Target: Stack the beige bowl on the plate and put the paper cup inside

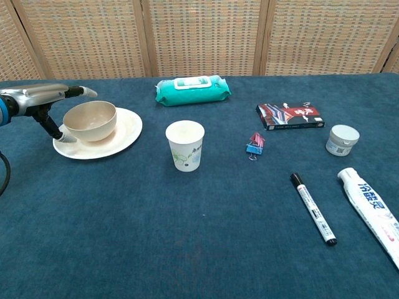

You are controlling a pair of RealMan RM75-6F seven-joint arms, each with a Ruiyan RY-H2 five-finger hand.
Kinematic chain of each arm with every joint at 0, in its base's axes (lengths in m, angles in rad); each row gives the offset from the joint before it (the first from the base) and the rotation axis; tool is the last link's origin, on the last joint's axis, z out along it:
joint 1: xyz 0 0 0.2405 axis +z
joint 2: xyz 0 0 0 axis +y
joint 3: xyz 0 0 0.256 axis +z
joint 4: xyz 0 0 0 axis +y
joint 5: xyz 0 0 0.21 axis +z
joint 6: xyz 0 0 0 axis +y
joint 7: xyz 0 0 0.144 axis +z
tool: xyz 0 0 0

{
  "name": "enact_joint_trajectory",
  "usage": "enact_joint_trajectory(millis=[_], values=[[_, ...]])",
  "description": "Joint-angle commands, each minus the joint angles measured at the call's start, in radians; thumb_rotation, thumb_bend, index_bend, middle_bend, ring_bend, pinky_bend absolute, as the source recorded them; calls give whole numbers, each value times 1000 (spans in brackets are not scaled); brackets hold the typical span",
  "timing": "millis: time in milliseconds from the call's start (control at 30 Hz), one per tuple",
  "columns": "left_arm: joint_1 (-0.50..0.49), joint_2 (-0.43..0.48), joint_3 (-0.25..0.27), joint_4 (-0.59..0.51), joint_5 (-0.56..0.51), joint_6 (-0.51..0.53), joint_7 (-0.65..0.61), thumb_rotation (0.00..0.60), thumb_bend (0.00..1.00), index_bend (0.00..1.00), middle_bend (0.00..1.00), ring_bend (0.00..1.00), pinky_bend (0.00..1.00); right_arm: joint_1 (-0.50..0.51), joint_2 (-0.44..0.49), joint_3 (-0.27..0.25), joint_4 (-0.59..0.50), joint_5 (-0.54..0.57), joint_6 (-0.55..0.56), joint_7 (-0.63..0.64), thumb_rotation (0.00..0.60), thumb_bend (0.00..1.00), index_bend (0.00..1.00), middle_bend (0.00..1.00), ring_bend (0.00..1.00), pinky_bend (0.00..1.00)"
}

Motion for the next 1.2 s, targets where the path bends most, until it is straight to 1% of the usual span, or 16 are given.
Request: enact_joint_trajectory(millis=[33, 267, 367, 400, 433, 500, 533, 667, 900, 1033, 1133, 1200], values=[[14, 38, -6, -48, 16, 41, -30, 600, 29, 0, 0, 0, 0, -1, 2, 0, -1, -1, 1, 4, 600, 0, 11, 0, 0, 0], [54, 169, -15, -220, 110, 181, -121, 600, 27, 12, 0, 0, 0, -5, 8, 1, -4, -3, 8, 17, 600, 0, 11, 0, 0, 0], [56, 238, -2, -328, 184, 233, -127, 600, 45, 116, 0, 0, 0, -5, 10, 1, -5, -3, 6, 23, 600, 0, 11, 0, 0, 0], [53, 256, 4, -364, 206, 239, -120, 600, 61, 175, 0, 0, 0, -5, 11, 1, -6, -3, 7, 24, 600, 0, 11, 0, 0, 0], [23, 266, 22, -453, 277, 237, -87, 600, 79, 234, 0, 0, 0, -7, 13, 3, -8, -4, 12, 28, 600, 0, 11, 0, 0, 0], [3, 263, 24, -505, 269, 205, -26, 600, 121, 309, 0, 0, 0, -8, 16, 3, -9, -3, 13, 33, 600, 0, 11, 0, 0, 0], [-9, 252, 23, -525, 254, 183, 12, 600, 139, 330, 0, 0, 0, -9, 17, 3, -8, -2, 12, 36, 600, 0, 11, 0, 0, 0], [-39, 199, 17, -546, 202, 140, 109, 600, 195, 353, 0, 0, 0, -10, 21, 5, -4, 6, 7, 48, 600, 0, 11, 0, 0, 0], [-80, 88, -1, -493, 102, 108, 260, 600, 251, 394, 0, 0, 0, -9, 25, 12, 13, 26, -11, 77, 600, 0, 11, 0, 0, 0], [-103, 41, -9, -453, 50, 86, 301, 600, 304, 425, 0, 0, 0, -7, 25, 14, 20, 32, -21, 88, 600, 0, 11, 0, 0, 0], [-119, -17, -19, -401, 18, 78, 296, 600, 315, 452, 0, 0, 0, -6, 26, 15, 22, 35, -25, 92, 600, 0, 11, 0, 0, 0], [-127, -39, -23, -380, 11, 77, 293, 600, 317, 453, 0, 0, 0, -6, 26, 15, 22, 36, -26, 93, 600, 0, 11, 0, 0, 0]])
